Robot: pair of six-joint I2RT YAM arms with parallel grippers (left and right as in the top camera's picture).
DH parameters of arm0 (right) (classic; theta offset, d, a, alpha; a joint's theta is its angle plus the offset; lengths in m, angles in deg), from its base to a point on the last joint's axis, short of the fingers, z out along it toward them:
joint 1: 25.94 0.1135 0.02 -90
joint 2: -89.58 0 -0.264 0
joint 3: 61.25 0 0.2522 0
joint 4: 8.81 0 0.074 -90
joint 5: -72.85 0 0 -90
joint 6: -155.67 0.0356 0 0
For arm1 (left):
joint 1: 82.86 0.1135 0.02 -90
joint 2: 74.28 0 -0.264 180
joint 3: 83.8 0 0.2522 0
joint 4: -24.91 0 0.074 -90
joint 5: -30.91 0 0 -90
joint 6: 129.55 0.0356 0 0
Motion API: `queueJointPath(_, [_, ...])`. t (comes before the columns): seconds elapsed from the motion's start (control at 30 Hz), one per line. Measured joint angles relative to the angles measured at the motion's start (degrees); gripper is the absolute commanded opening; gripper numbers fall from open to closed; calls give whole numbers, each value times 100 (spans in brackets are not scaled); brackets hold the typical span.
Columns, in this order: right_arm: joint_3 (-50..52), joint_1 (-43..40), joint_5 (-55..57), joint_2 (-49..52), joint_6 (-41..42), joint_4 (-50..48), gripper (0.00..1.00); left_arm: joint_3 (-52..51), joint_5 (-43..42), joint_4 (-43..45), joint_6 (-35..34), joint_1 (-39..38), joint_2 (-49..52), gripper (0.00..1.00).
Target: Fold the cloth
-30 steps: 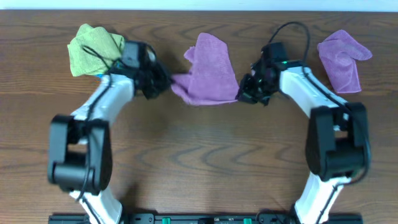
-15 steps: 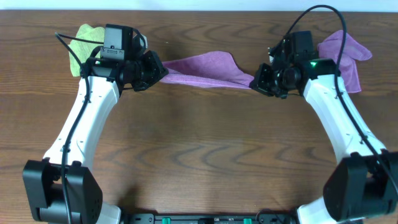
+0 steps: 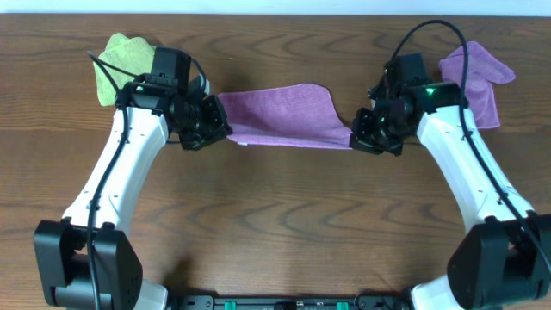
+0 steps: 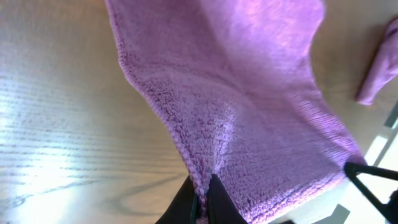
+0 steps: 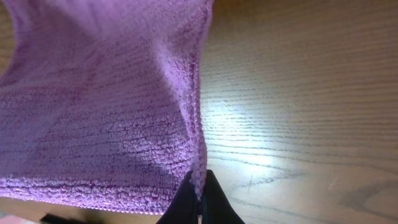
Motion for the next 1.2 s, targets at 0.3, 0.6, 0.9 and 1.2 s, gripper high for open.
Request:
queueJointPath(0.3, [1222,76,72,-2,0,35,1,-1064,-15,-199,28,-101,0,6])
queueJointPath(0.6, [1357,74,463,-2,-26,-619,1,-1110,195,61,-79,-76,-90,6])
queueJointPath(0.9, [1370,44,739,-2,-48,-2048,1,-1110,859,866,-894,4,-343,6])
queueJointPath(1.2, [1370,44,739,-2,-50,-1952,1,-1158,885,697,-1217,-507,-341,60])
